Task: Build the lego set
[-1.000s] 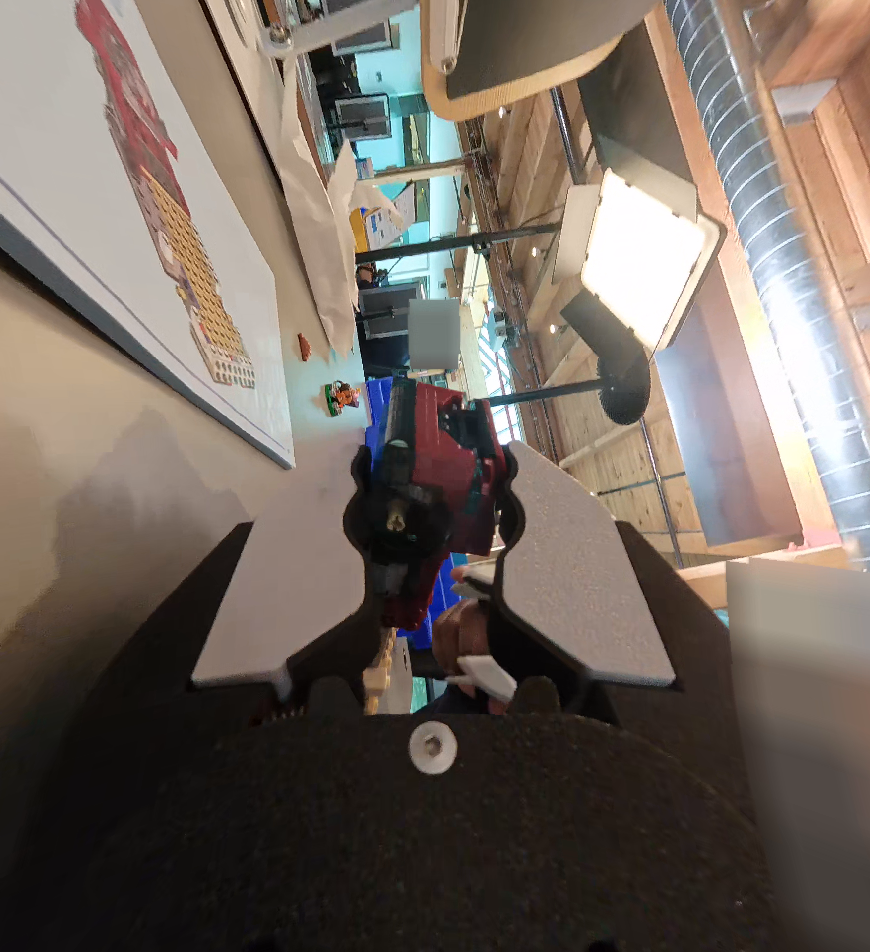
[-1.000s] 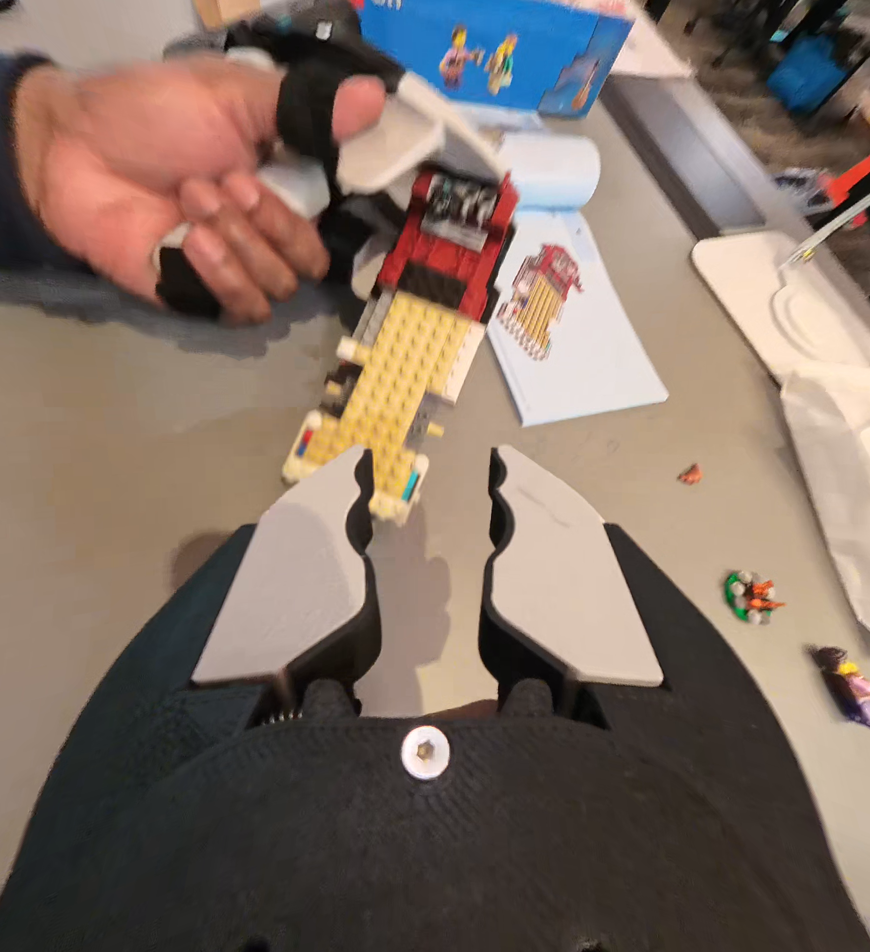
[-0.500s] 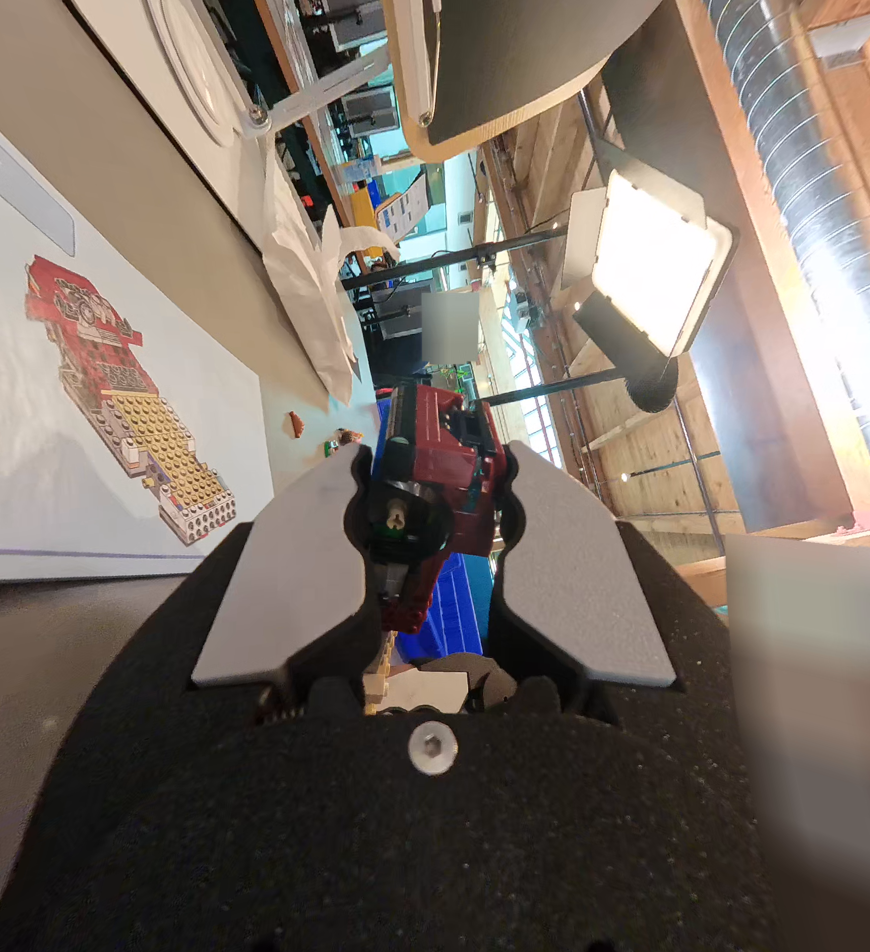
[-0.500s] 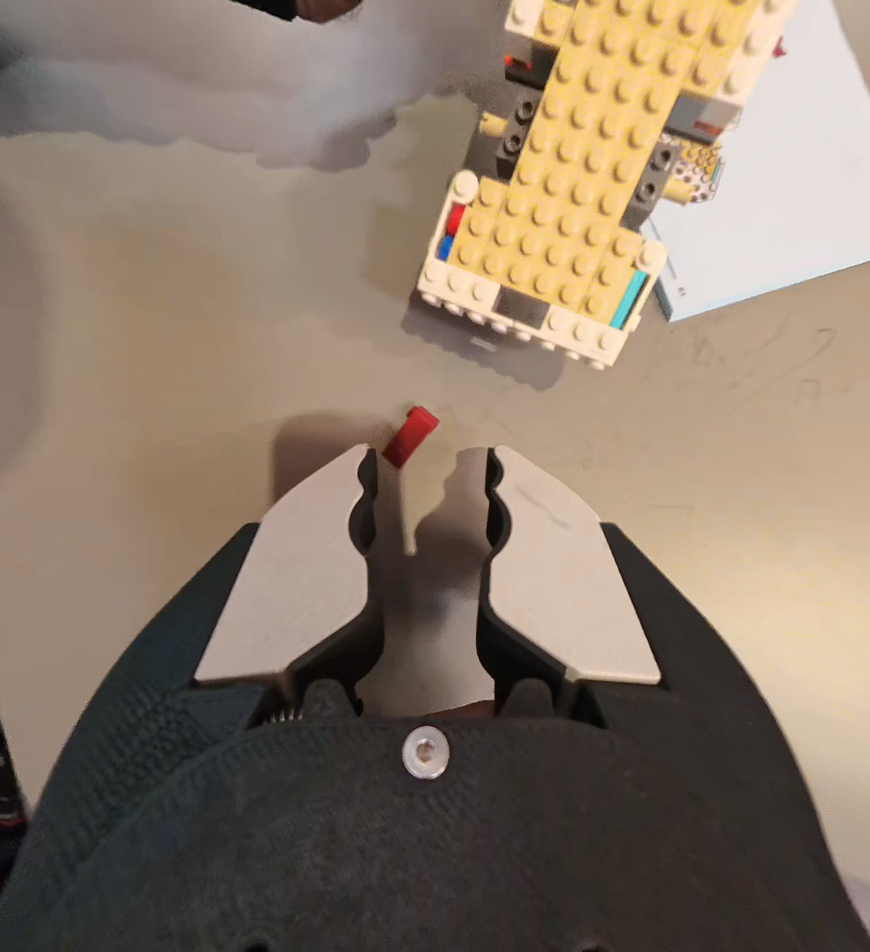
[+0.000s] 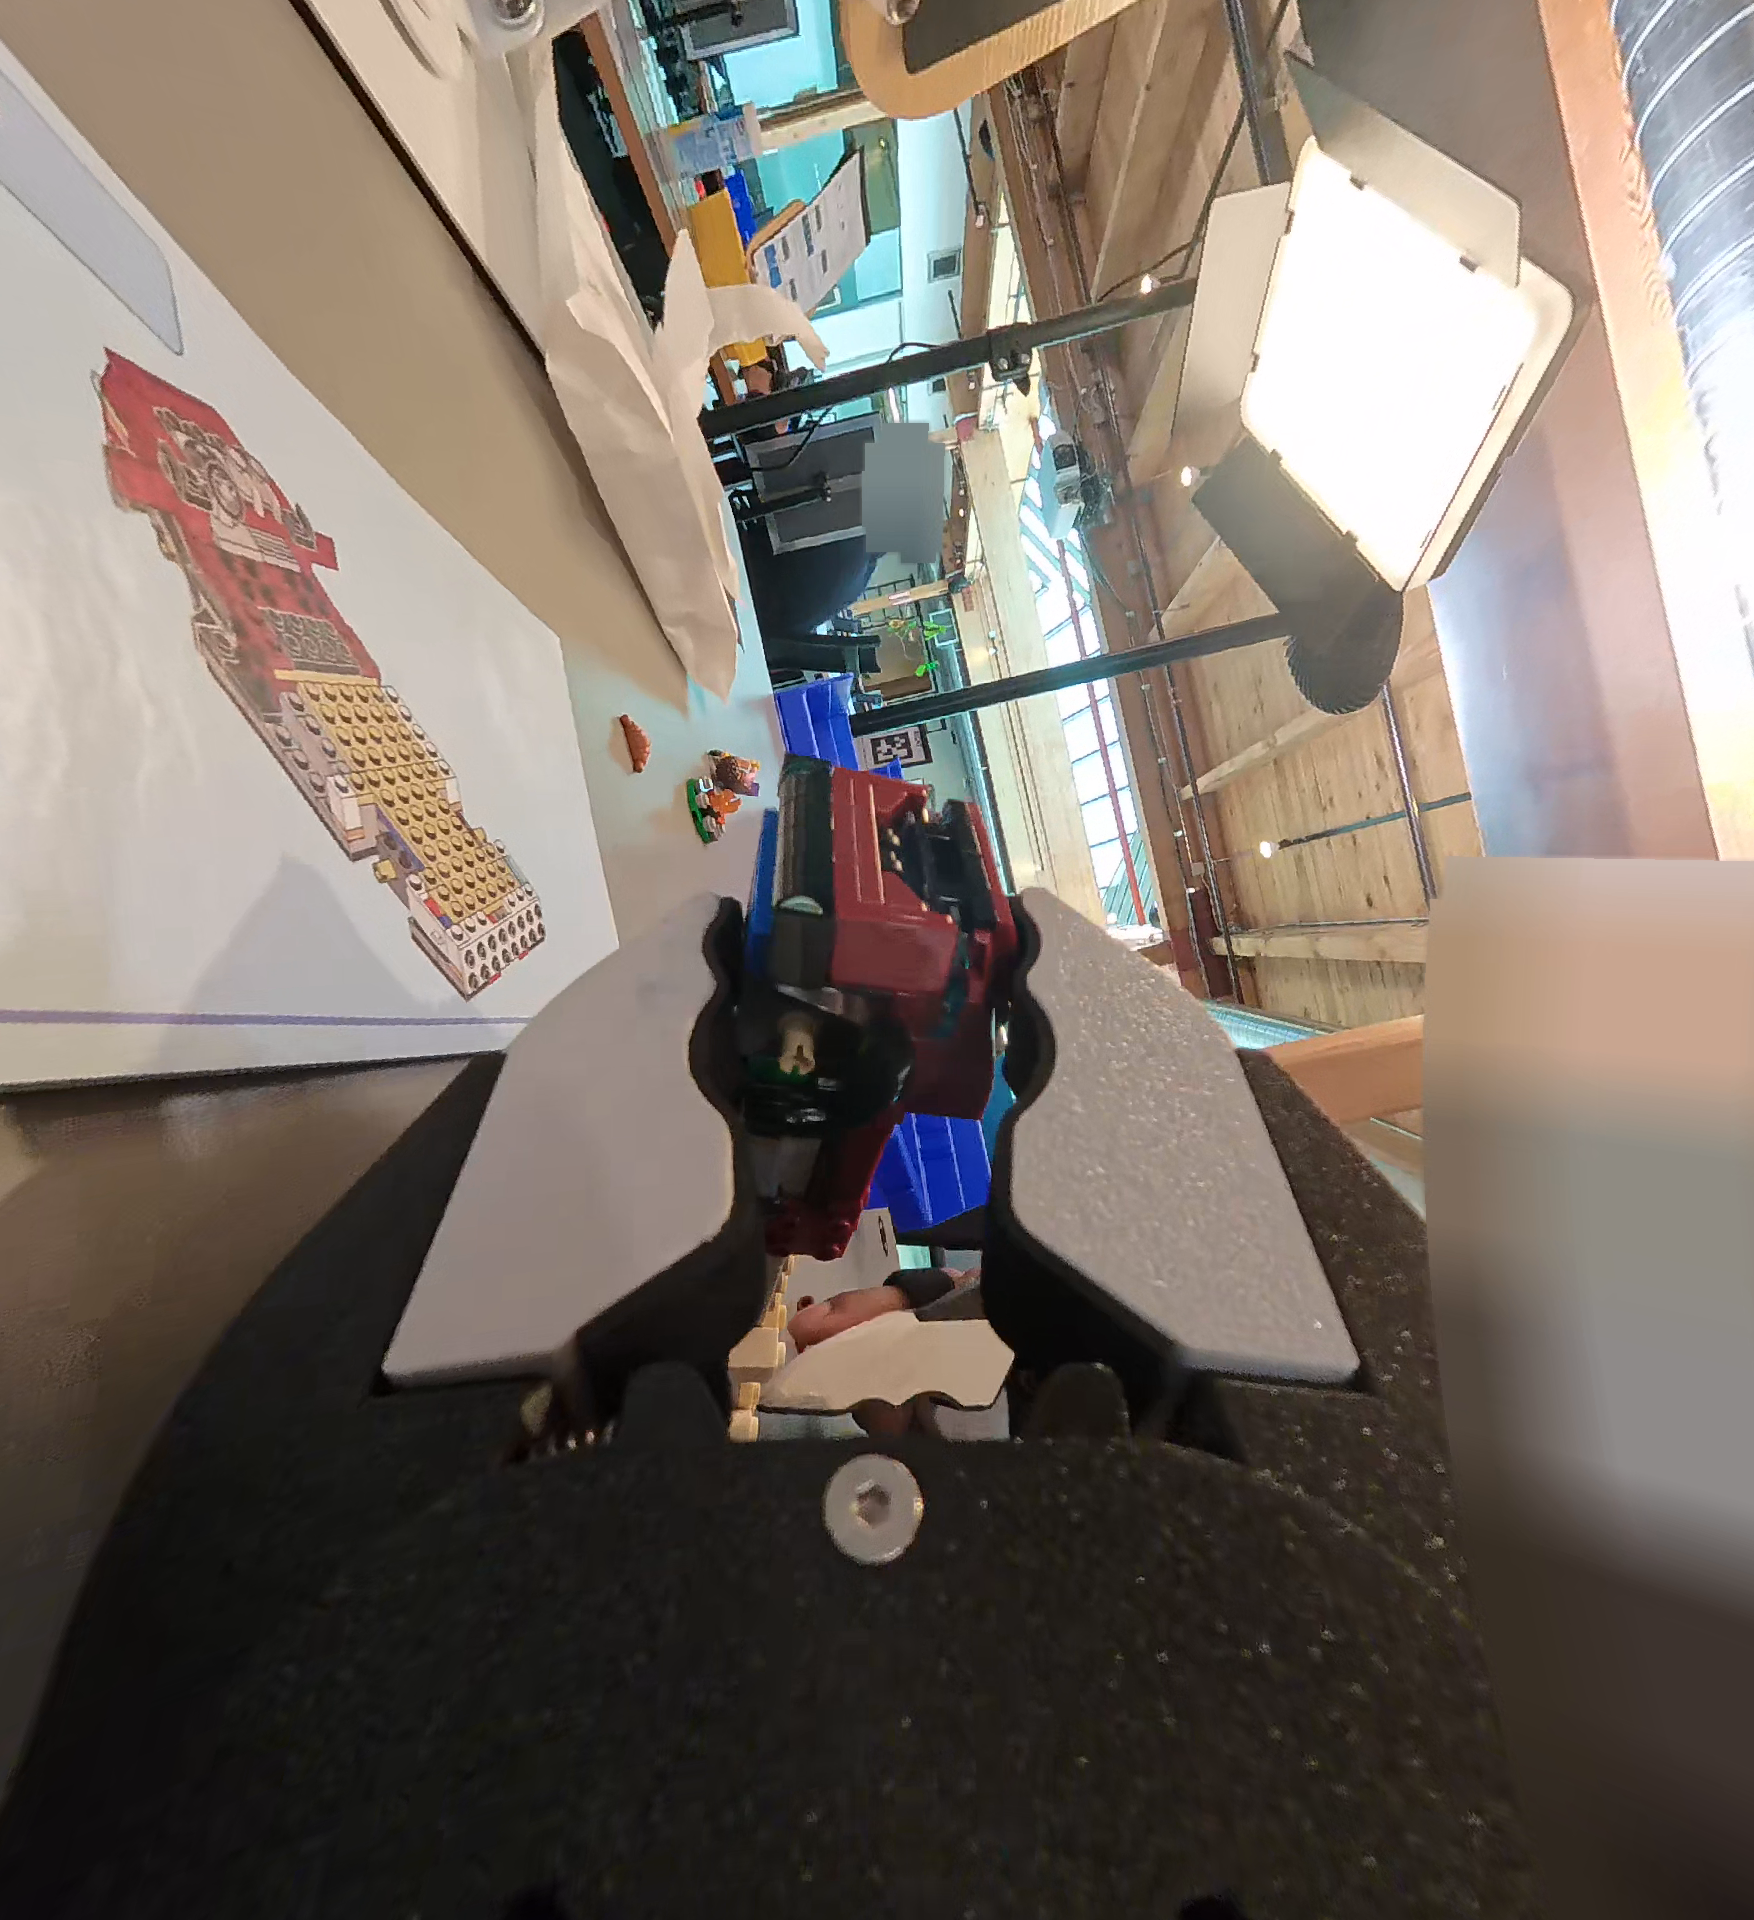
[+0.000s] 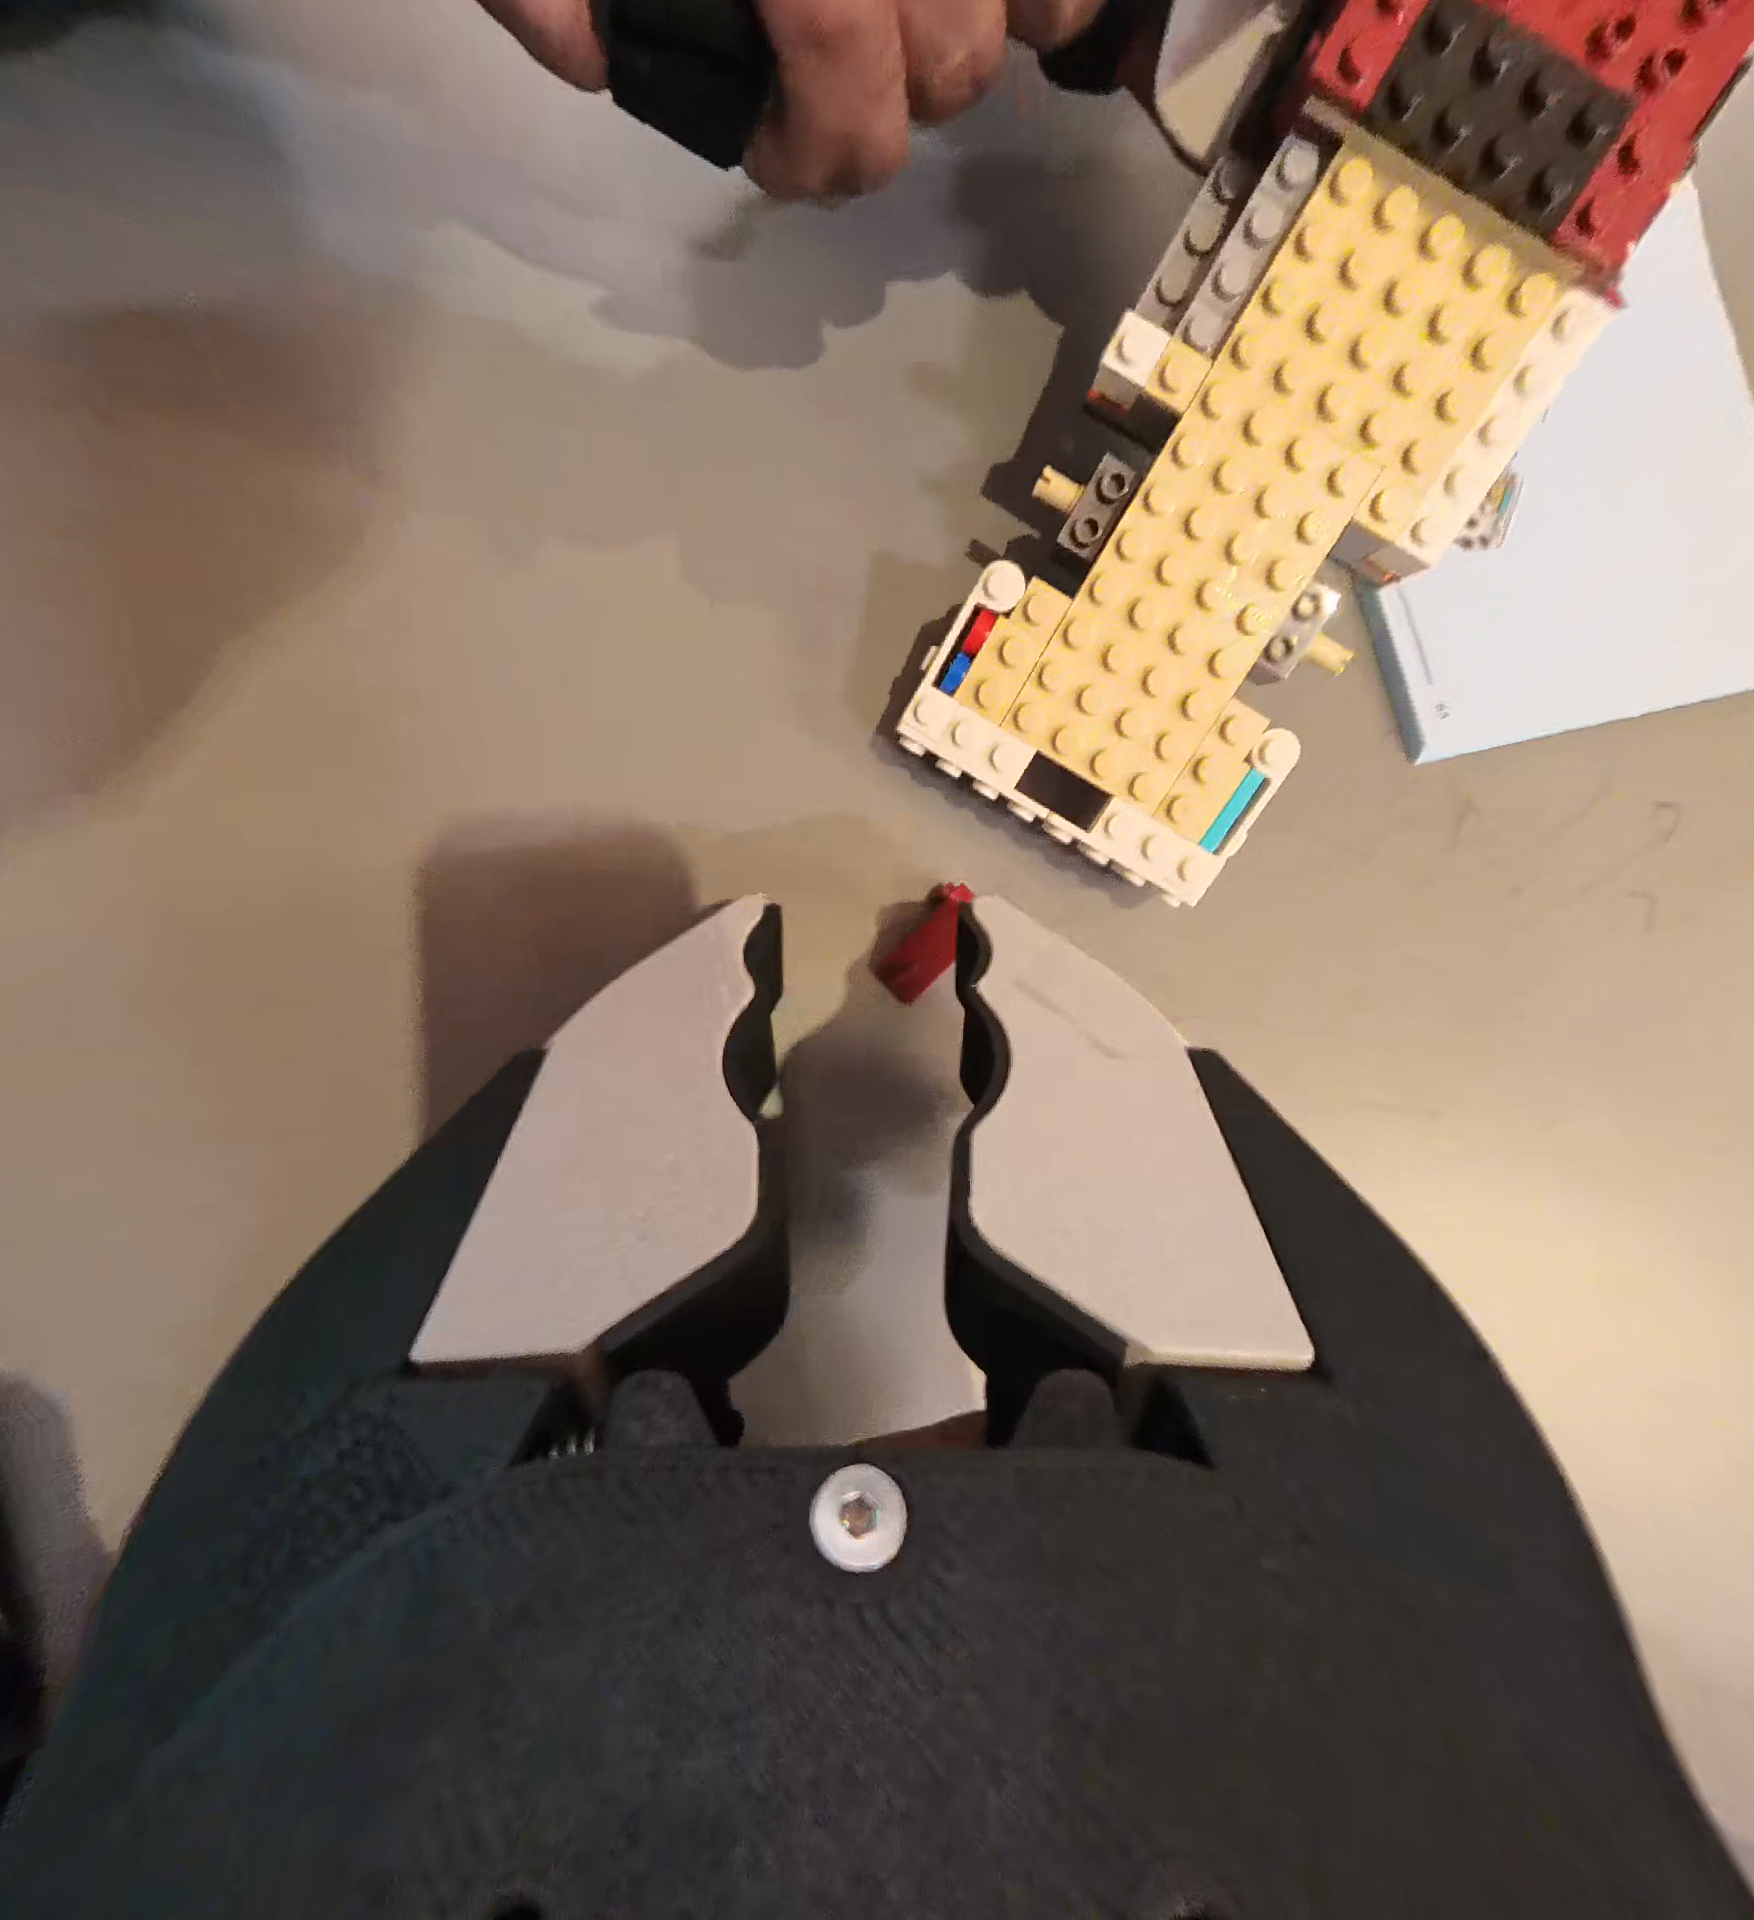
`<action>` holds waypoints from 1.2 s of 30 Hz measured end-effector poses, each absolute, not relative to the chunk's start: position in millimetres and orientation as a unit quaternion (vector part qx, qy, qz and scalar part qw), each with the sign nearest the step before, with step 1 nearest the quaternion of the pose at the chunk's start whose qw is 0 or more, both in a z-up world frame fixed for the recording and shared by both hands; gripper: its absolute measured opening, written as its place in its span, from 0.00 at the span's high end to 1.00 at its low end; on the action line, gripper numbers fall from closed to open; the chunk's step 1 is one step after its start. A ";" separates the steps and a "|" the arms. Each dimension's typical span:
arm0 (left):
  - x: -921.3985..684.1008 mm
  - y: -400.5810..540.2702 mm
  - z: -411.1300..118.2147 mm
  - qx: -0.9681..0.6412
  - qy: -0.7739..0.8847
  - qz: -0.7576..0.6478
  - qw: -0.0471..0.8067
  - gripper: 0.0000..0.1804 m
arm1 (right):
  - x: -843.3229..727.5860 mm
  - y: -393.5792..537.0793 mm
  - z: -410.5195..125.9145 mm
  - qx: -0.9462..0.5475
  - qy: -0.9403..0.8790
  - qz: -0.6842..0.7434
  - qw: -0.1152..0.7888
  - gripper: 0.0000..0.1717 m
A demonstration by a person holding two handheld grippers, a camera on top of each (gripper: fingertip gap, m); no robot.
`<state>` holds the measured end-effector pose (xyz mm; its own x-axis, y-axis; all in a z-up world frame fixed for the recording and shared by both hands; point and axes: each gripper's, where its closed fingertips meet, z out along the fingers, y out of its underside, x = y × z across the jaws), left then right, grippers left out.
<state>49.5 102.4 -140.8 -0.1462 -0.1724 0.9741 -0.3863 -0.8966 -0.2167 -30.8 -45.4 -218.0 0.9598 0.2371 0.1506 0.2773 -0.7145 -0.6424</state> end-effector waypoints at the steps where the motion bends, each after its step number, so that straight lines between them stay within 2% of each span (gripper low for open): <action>1: 48.4 101.6 -139.6 0.645 -0.221 0.728 0.073 0.73 | -30.5 -45.5 -218.4 -0.927 -0.130 -0.025 0.351 0.80; 20: 40.6 93.6 -139.5 0.632 -0.238 0.732 0.088 0.73 | -25.7 -44.3 -227.5 -0.936 -0.033 -0.009 0.350 0.79; 36: 38.9 104.4 -142.0 0.635 -0.224 0.735 0.076 0.74 | -34.5 -27.6 -226.0 -0.929 -0.072 -0.015 0.363 0.79</action>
<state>38.9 104.4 -142.0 -0.1814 -0.1723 0.9682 -0.3958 -0.8885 -0.2323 -34.5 -27.6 -226.0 0.9892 0.1227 0.0806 0.1449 -0.7261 -0.6721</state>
